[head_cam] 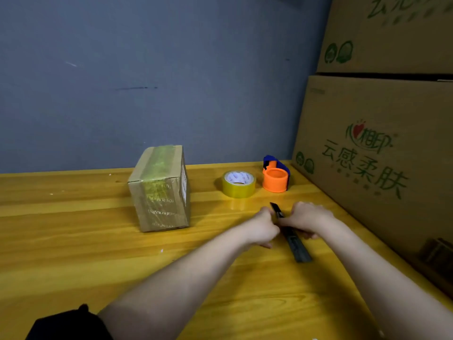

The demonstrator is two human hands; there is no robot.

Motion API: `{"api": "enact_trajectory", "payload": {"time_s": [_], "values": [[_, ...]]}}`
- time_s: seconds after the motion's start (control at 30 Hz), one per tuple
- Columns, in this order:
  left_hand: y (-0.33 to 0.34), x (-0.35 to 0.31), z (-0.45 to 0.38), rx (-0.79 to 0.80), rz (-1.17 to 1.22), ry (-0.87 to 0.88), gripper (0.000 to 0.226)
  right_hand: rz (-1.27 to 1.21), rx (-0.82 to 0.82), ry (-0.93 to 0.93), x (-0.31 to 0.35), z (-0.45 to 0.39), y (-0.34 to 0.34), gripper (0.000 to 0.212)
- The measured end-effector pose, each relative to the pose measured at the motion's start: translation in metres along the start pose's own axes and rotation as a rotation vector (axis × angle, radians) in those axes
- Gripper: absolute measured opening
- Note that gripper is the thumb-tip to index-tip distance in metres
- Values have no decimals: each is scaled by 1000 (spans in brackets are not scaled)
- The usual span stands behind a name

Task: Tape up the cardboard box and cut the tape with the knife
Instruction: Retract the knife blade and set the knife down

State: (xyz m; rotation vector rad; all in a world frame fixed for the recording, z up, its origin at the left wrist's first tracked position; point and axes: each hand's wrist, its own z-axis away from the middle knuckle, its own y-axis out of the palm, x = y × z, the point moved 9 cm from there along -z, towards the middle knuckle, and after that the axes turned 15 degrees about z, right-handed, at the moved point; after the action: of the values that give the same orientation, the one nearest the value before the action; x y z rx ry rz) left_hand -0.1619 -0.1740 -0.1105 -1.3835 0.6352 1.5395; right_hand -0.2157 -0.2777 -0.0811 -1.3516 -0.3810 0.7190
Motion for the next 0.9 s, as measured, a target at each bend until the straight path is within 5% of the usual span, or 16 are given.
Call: {"api": "enact_trajectory", "payload": {"time_s": [0.37, 0.63, 0.9], "values": [[9, -5, 15, -18, 197, -8, 60, -176, 27, 83, 7, 3, 12, 46], [-39, -21, 26, -214, 359, 314, 58, -1031, -138, -135, 33, 13, -17, 32], [-86, 12, 39, -122, 544, 131, 26, -1424, -138, -362, 118, 22, -36, 15]]}}
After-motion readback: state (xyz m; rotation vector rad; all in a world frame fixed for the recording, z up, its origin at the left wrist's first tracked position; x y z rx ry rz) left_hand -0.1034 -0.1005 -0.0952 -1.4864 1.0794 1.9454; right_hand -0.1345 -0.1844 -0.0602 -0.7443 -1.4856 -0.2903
